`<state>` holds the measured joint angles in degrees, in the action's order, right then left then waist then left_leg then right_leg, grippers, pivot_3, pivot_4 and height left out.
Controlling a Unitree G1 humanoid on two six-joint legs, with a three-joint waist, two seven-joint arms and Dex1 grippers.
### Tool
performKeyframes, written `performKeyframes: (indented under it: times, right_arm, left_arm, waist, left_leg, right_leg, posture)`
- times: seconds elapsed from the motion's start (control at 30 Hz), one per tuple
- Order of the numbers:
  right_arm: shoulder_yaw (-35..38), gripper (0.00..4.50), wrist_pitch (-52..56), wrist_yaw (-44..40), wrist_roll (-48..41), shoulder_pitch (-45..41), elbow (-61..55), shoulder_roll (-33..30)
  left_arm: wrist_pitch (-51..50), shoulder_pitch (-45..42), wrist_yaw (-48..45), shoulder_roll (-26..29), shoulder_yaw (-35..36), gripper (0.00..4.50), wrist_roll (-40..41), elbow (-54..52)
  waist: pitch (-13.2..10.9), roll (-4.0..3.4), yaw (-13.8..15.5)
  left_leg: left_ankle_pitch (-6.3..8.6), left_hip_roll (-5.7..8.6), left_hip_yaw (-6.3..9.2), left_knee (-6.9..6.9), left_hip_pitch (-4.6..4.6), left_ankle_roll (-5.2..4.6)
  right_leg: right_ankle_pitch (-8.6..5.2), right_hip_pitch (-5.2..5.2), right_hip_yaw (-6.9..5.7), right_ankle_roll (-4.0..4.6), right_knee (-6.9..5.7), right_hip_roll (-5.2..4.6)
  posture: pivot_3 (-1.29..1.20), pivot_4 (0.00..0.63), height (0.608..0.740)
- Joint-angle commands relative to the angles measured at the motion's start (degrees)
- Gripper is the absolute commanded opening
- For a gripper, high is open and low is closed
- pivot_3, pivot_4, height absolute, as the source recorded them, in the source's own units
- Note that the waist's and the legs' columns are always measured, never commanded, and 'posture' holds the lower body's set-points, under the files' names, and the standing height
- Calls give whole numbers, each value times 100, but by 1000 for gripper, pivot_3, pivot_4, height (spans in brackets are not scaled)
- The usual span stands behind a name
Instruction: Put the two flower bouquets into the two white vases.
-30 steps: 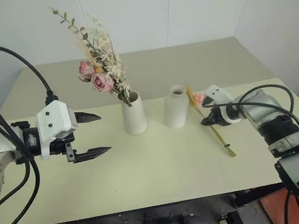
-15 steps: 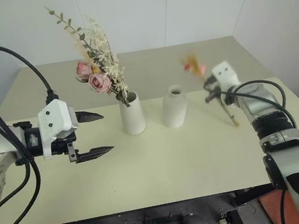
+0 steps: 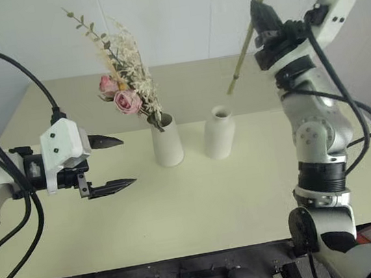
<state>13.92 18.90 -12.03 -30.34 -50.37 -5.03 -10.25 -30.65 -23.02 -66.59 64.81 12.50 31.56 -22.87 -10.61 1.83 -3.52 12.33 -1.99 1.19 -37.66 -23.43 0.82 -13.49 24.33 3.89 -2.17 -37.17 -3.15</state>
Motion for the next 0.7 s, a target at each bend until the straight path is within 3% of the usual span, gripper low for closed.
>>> performKeyframes:
  times: [0.03, 0.33, 0.57, 0.7]
  right_arm:
    - [-190, 44, -176, -46, 162, 105, -47, 56]
    - [-330, 44, -975, -516, 628, -31, 1062, 37]
    - [-421, 44, -1196, -673, 719, 84, 1291, 144]
    - [-537, 1114, -1181, -781, 706, 249, 1062, 238]
  left_arm:
    - [118, -79, 8, 32, 85, 4500, -16, -43]
    - [178, -106, -36, 67, 94, 4500, -21, 28]
    - [185, -58, -46, 79, 174, 4500, -9, 11]
    - [195, -24, -37, 77, 203, 4500, -17, 8]
  waist:
    - [0, 0, -15]
    - [0, 0, -35]
    - [-1, -1, -43]
    - [-1, -1, -42]
  left_leg:
    - [0, 0, 0, 0, 0, 0]
    - [0, 1, -2, 0, -1, 0]
    - [0, 1, -1, 0, -2, 0]
    - [0, 0, 0, 1, -1, 0]
  right_leg:
    - [0, 1, 1, 0, -1, 0]
    - [0, 2, 2, 0, 0, 0]
    - [0, 3, 2, 0, 0, 0]
    - [0, 2, 2, 0, -1, 0]
  posture:
    - [0, 150, 740]
    - [0, 150, 740]
    - [0, 150, 740]
    - [0, 150, 740]
